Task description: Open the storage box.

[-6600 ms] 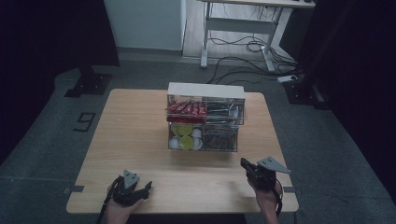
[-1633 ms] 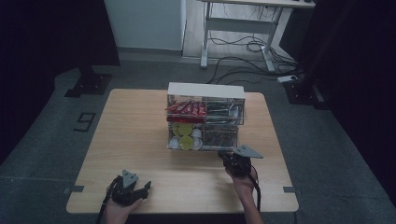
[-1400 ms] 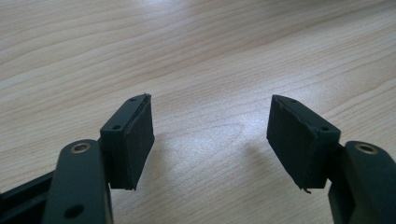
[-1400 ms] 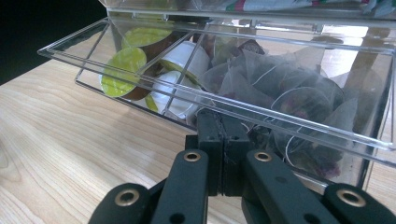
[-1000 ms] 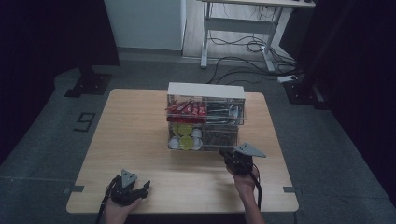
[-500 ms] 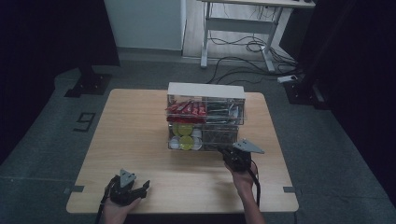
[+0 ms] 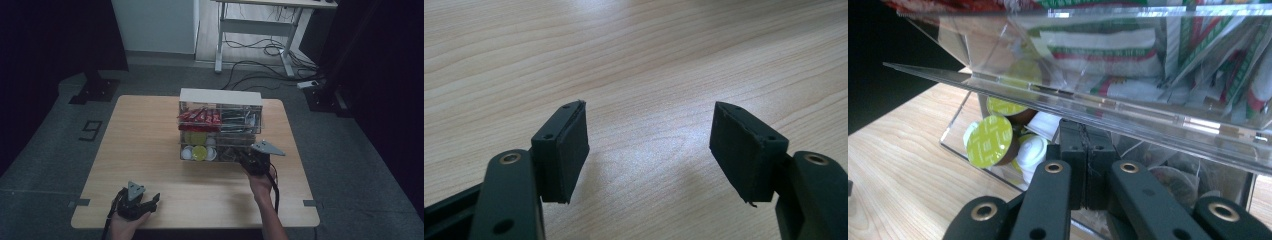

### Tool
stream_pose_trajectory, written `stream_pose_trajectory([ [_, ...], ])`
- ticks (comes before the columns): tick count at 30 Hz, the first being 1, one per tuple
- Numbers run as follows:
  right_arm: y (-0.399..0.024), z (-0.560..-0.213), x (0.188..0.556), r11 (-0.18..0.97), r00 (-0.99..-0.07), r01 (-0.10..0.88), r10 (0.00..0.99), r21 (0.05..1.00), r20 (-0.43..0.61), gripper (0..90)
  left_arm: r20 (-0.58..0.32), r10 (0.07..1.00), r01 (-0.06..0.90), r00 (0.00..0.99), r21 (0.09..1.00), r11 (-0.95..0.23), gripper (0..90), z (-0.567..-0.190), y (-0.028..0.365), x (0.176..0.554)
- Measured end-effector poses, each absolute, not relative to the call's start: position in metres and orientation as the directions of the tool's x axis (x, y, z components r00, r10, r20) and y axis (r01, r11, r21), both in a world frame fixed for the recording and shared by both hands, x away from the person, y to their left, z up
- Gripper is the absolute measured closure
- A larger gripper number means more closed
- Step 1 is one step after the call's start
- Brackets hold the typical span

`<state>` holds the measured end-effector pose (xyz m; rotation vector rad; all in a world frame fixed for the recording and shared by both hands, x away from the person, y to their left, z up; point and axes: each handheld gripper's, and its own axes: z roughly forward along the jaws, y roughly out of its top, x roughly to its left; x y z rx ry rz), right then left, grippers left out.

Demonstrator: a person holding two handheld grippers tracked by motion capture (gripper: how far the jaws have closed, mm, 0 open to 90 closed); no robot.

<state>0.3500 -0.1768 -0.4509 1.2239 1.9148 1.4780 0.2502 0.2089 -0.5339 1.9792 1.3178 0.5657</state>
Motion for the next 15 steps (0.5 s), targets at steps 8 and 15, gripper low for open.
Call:
stream_pose_trajectory([
  [8,-0.177,-0.443,0.356,0.035,-0.518,0.380,0.836,0.924,0.181,88.5,-0.017,0.921,0.624,0.390,0.740,-0.250,31.7,-0.535,0.209,0.251],
  [15,-0.179,-0.436,0.362,0.020,-0.509,0.379,0.840,0.925,0.190,88.5,-0.019,0.922,0.624,0.388,0.742,-0.247,31.8,-0.534,0.210,0.250],
])
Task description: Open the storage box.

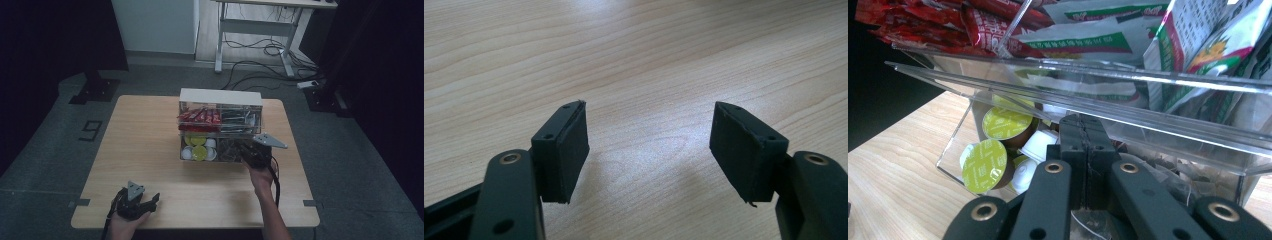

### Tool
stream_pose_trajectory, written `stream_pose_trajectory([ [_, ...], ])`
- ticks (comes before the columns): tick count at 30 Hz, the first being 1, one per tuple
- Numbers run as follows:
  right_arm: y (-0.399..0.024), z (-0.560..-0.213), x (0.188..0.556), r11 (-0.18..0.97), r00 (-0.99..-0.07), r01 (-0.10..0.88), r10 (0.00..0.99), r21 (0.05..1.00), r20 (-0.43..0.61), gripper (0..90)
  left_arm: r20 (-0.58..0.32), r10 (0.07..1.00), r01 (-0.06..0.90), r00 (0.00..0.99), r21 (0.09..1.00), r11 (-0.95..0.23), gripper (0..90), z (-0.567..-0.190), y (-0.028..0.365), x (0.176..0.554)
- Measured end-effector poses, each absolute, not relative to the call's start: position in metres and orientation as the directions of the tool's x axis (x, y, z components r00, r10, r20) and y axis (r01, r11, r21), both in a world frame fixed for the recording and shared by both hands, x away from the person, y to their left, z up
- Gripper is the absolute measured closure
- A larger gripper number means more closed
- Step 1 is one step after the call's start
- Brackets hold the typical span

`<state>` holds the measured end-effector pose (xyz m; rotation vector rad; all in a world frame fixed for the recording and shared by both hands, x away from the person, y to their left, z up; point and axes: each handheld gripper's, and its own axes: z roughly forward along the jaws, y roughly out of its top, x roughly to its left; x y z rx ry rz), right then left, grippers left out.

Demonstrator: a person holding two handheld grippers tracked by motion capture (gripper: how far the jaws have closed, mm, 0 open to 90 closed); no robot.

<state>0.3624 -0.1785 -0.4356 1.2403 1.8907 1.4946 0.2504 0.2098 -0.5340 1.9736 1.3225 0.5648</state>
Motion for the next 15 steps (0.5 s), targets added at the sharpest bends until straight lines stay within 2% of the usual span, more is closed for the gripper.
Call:
stream_pose_trajectory([
  [15,-0.1800,-0.4358,0.3617,0.027,-0.505,0.375,0.845,0.927,0.179,88.4,-0.012,0.921,0.619,0.389,0.744,-0.252,31.7,-0.5333,0.2085,0.2497],
])
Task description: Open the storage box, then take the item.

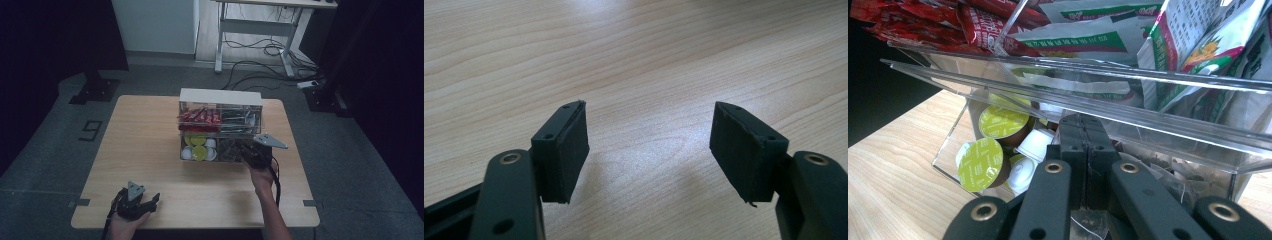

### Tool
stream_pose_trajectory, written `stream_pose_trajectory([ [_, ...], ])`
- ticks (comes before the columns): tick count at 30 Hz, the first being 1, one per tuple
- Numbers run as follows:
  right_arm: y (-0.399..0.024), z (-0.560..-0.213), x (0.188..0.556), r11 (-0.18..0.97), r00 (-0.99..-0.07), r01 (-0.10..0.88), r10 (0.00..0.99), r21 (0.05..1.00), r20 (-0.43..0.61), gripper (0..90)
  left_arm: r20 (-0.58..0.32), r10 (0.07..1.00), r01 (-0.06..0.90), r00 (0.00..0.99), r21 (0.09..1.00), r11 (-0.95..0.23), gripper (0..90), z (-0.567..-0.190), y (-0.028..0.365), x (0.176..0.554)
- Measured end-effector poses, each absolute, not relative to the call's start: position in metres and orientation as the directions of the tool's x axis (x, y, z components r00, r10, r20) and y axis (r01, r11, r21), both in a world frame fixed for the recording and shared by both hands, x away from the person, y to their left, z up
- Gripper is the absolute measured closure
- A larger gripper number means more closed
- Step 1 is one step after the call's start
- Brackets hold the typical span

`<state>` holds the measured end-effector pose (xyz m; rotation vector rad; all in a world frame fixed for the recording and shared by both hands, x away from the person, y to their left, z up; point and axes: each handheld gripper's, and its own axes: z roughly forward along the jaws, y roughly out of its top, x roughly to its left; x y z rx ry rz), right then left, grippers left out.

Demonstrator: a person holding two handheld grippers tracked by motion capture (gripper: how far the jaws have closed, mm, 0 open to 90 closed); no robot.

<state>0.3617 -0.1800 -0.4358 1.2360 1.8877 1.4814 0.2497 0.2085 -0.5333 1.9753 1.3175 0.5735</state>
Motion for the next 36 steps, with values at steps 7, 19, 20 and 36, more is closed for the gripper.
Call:
stream_pose_trajectory([
  [7,-0.182,-0.435,0.361,0.030,-0.512,0.368,0.841,0.929,0.175,88.4,-0.018,0.918,0.610,0.396,0.753,-0.248,31.2,-0.531,0.204,0.250],
  [19,-0.184,-0.435,0.363,0.044,-0.523,0.366,0.836,0.930,0.166,88.3,-0.036,0.912,0.580,0.408,0.782,-0.229,30.5,-0.512,0.191,0.259],
  [20,-0.184,-0.435,0.363,0.045,-0.525,0.367,0.834,0.929,0.167,88.3,-0.037,0.911,0.573,0.410,0.788,-0.226,30.5,-0.508,0.188,0.261],
  [36,-0.187,-0.434,0.364,0.073,-0.525,0.365,0.839,0.928,0.140,88.3,-0.066,0.885,0.541,0.462,0.812,-0.221,30.5,-0.481,0.153,0.286],
])
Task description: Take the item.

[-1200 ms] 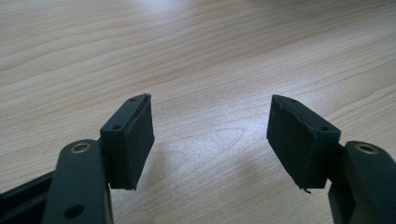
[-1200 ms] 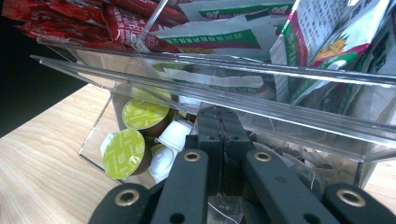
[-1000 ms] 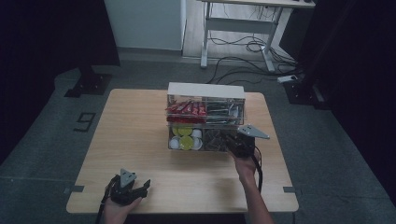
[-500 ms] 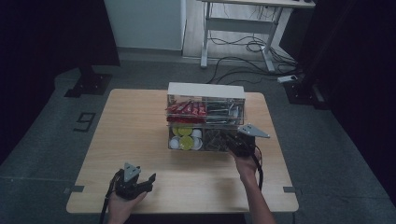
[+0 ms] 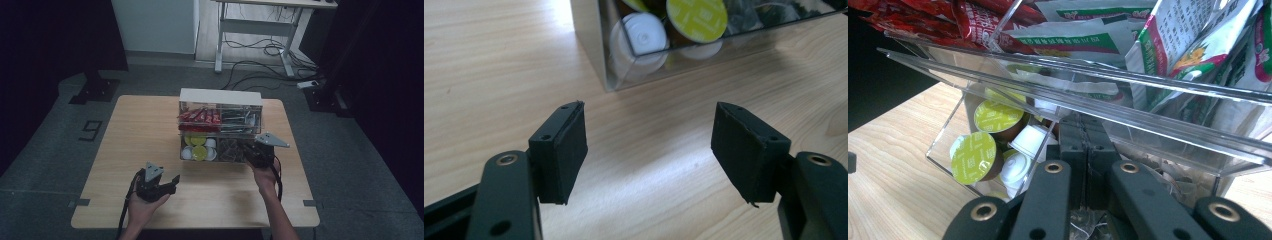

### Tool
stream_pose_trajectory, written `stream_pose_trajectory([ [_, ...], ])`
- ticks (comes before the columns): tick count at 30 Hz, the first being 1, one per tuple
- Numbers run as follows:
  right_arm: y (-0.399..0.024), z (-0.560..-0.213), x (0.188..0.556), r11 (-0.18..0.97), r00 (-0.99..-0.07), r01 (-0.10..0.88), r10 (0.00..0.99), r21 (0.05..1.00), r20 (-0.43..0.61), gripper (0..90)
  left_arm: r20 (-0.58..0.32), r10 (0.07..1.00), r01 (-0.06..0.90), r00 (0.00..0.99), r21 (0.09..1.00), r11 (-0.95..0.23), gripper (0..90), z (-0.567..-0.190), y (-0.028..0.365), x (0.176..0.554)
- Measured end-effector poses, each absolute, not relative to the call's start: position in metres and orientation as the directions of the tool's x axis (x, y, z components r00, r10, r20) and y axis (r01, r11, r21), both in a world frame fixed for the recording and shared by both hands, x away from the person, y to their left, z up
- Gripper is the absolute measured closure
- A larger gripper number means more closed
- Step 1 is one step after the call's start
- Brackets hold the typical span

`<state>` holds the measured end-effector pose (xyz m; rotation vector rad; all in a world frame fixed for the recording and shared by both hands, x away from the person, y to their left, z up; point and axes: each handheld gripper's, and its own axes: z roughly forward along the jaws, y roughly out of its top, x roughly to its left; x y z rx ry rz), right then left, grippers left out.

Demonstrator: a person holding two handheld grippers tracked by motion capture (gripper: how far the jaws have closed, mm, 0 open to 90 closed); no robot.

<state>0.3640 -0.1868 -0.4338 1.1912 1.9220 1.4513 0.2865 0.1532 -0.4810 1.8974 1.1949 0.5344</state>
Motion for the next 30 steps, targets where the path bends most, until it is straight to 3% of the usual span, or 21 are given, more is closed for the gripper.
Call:
stream_pose_trajectory([
  [30,-0.185,-0.434,0.366,0.086,-0.521,0.373,0.843,0.924,0.132,88.3,-0.005,0.887,0.500,0.462,0.827,-0.257,32.0,-0.467,0.101,0.328],
])
